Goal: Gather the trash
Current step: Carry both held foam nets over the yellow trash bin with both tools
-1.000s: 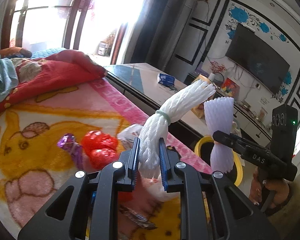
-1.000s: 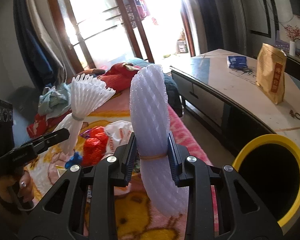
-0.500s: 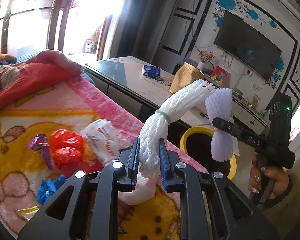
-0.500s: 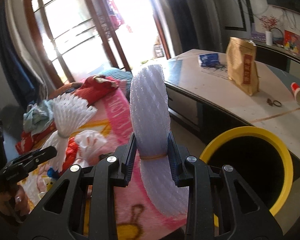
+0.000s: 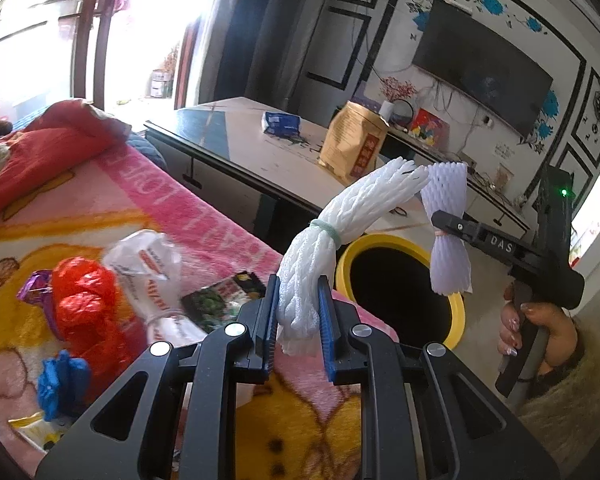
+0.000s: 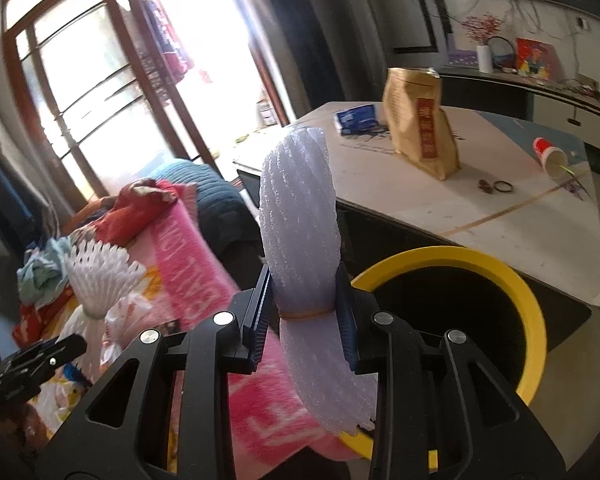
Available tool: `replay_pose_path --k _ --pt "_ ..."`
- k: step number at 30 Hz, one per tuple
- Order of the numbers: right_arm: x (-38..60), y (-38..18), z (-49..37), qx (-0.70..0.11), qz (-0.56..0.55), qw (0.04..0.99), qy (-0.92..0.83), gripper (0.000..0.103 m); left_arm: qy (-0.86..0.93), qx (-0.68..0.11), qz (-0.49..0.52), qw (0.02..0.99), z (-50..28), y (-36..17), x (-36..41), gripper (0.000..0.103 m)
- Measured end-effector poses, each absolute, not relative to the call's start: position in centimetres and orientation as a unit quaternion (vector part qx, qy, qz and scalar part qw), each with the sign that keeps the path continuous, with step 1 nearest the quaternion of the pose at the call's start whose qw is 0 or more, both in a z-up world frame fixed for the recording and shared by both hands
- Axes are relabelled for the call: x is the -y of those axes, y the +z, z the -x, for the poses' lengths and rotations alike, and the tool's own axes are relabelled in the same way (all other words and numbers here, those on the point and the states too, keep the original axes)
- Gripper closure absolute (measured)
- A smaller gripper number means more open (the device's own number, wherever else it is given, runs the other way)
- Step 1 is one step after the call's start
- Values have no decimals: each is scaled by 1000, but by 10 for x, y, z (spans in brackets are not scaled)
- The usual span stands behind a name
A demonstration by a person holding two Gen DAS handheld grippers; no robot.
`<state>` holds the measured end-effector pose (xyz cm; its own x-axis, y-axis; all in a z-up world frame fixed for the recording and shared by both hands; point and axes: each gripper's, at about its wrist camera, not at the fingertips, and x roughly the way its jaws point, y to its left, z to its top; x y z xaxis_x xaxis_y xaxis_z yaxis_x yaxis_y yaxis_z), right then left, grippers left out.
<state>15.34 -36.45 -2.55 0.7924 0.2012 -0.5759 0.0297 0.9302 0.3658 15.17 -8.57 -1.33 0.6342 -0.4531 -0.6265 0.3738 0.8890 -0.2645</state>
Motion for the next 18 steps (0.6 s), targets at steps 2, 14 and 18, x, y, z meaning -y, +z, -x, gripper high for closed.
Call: replay_pose_path --k 2,14,18 --pt "372 -27 -154 -318 -187 929 38 80 -233 -363 49 901 -153 -13 95 85" --pt "415 -37 -154 -315 -214 925 -13 80 -261 -390 9 883 -162 -35 147 85" --pt "424 -40 -154 -314 -216 924 -24 79 -269 -400 -6 876 -166 -45 165 85"
